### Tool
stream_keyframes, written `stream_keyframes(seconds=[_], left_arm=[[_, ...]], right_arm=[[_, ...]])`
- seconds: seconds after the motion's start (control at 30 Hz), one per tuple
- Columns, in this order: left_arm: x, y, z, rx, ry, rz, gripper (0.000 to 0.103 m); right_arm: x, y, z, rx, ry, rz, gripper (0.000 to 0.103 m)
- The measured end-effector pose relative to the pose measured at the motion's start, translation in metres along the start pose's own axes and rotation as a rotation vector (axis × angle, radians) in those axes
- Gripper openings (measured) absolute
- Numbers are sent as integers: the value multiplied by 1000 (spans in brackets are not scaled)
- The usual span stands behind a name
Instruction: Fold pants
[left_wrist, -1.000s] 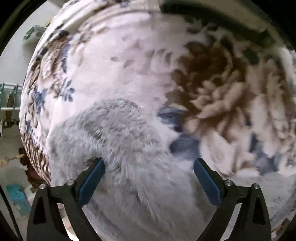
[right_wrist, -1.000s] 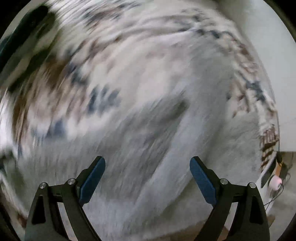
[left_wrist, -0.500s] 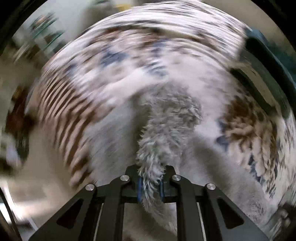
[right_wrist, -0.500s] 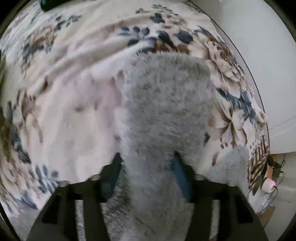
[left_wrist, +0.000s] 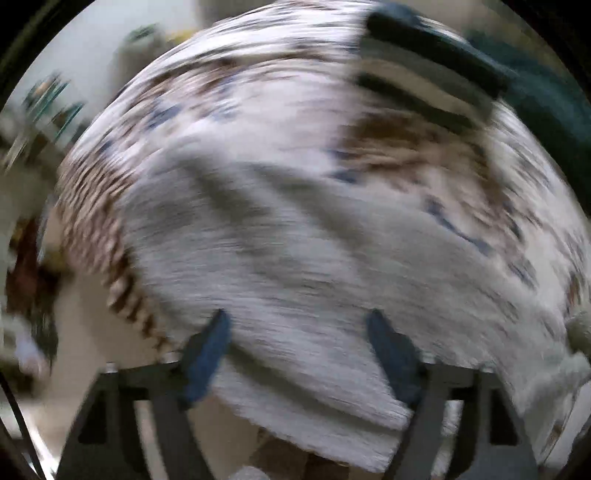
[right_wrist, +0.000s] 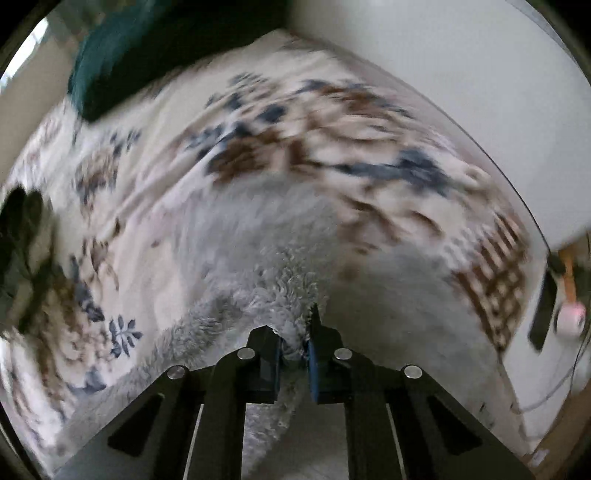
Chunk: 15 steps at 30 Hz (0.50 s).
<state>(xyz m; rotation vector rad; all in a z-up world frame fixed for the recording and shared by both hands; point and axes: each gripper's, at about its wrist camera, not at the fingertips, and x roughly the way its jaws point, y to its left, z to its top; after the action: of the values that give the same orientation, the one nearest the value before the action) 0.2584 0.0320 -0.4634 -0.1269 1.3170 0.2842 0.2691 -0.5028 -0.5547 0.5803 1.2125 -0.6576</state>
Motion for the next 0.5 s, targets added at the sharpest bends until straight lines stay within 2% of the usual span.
stream_keyframes(seconds=[0.03,0.1,0.17,0.23,0.27,0.33,0.37,0.4,0.43,0.47,0.5], left_arm=[[-1,-18,-3,42,4,-22,89],[1,-50,-9,107,33,-66,89],[8,-67,-15,145,58,-92,90],[14,-84,-27,190,84,-100,90],[17,-91,-33,213,98,-98,90],[21,-104,-42,242,127,-97,90],[23,-112,-44,258,138,-92,89],[24,-115,-48,272,144,-89,89],[24,-118,-50,286,143,-85,90],[23,-120,-52,296,140,-78,90],[24,-121,-52,304,138,-76,90]], right_arm=[[-10,-24,-5,48,-3,19,11],[-20,-71,-15,143,7,40,11],[-17,-102,-24,196,24,47,11],[13,-129,-33,194,136,9,12],[31,-143,-40,224,214,0,16],[59,-172,-57,329,355,13,18],[62,-182,-61,362,364,18,29],[58,-190,-64,385,342,31,38],[50,-196,-65,405,298,68,53],[43,-198,-66,418,265,87,58],[35,-200,-68,431,233,97,59]])
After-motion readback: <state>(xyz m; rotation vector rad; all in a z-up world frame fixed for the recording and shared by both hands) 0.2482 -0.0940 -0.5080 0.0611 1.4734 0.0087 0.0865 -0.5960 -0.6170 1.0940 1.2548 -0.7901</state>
